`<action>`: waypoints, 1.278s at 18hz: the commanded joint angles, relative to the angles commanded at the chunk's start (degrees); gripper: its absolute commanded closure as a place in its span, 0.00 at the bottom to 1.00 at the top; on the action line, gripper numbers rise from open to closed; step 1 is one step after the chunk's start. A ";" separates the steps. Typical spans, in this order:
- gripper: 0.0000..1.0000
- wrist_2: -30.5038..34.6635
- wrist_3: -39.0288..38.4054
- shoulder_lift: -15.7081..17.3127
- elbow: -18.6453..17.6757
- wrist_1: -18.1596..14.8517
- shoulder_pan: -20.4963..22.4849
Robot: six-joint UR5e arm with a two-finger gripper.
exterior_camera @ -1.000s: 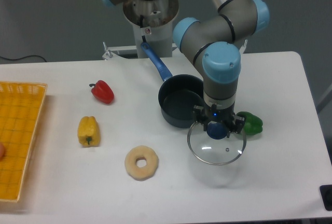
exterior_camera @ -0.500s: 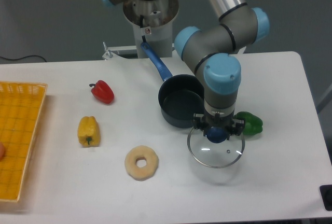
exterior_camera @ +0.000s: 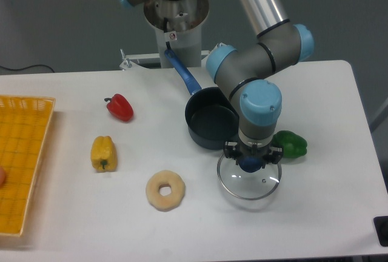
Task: Place the lid on the table
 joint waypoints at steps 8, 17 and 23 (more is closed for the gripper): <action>0.43 -0.09 0.00 -0.88 0.00 0.00 0.00; 0.43 0.00 -0.35 -2.02 0.00 0.00 -0.61; 0.43 0.09 -0.35 -2.37 -0.09 0.00 -0.79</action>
